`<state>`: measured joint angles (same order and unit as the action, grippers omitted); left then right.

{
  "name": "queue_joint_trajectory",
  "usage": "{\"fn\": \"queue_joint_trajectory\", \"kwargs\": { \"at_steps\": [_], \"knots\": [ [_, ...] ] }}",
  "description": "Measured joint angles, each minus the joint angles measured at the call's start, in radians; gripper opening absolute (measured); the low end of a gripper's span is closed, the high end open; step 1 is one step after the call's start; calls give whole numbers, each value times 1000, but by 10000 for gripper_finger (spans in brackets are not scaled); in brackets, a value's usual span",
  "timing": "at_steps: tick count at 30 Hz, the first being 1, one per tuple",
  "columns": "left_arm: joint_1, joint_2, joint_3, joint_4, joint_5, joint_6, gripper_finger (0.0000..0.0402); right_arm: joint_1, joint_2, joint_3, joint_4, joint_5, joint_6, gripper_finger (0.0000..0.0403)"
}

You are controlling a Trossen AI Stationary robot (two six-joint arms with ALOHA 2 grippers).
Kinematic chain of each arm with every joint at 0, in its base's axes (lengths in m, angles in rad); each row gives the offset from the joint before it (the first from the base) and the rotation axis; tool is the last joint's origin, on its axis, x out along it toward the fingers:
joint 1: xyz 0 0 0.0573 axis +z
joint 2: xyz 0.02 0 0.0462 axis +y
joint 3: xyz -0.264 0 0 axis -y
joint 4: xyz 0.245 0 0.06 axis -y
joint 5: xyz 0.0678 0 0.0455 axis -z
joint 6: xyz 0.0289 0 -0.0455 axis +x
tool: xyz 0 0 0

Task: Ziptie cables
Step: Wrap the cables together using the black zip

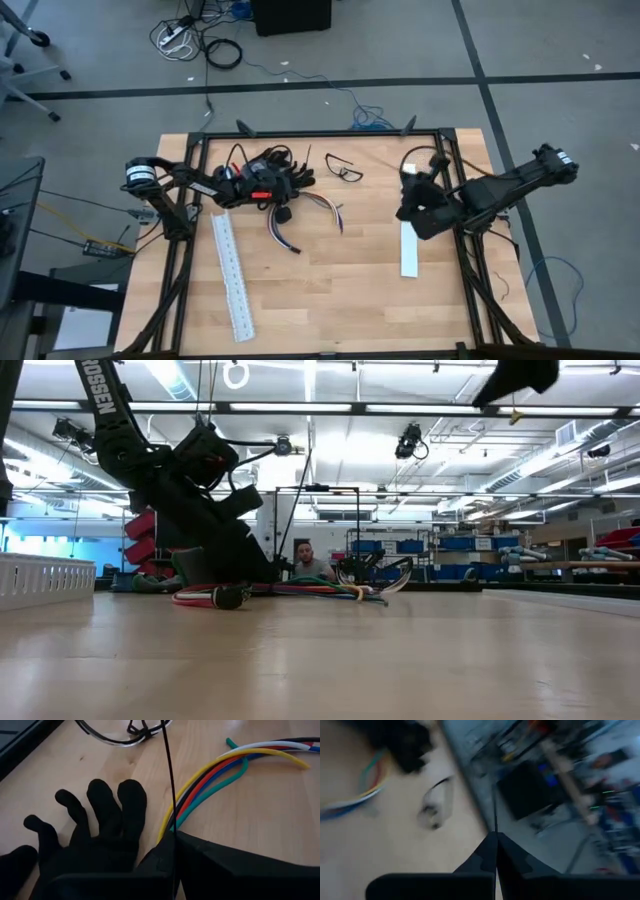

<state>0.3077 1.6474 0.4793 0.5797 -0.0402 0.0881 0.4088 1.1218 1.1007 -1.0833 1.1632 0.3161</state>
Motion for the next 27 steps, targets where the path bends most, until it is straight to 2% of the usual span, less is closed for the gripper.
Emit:
{"fn": "queue_joint_trajectory", "kwargs": {
  "at_steps": [3, 5, 12, 16, 20, 24, 27],
  "knots": [
    [0, 0, 0, 8, 20, -31, 0, -6, -23, 0, 57, 72, -65, 0],
    [-5, 1, -1, 38, 75, -69, 0, -19, -27, 0, 115, 75, -118, 0],
    [-58, 2, -1, 200, 274, -167, 0, -45, 28, 1, 343, -34, -295, 0],
    [-80, 2, -1, 312, 289, -208, 0, -50, 83, 1, 382, -63, -324, 0],
    [-88, 2, -1, 375, 242, -205, 10, -61, 124, 1, 394, -81, -300, 0],
    [-88, 2, -1, 358, 217, -147, 49, -64, 146, 1, 411, -86, -295, 0],
    [-89, 2, -1, 341, 217, -144, 93, -64, 149, 1, 426, -90, -296, 0]
  ]
}}
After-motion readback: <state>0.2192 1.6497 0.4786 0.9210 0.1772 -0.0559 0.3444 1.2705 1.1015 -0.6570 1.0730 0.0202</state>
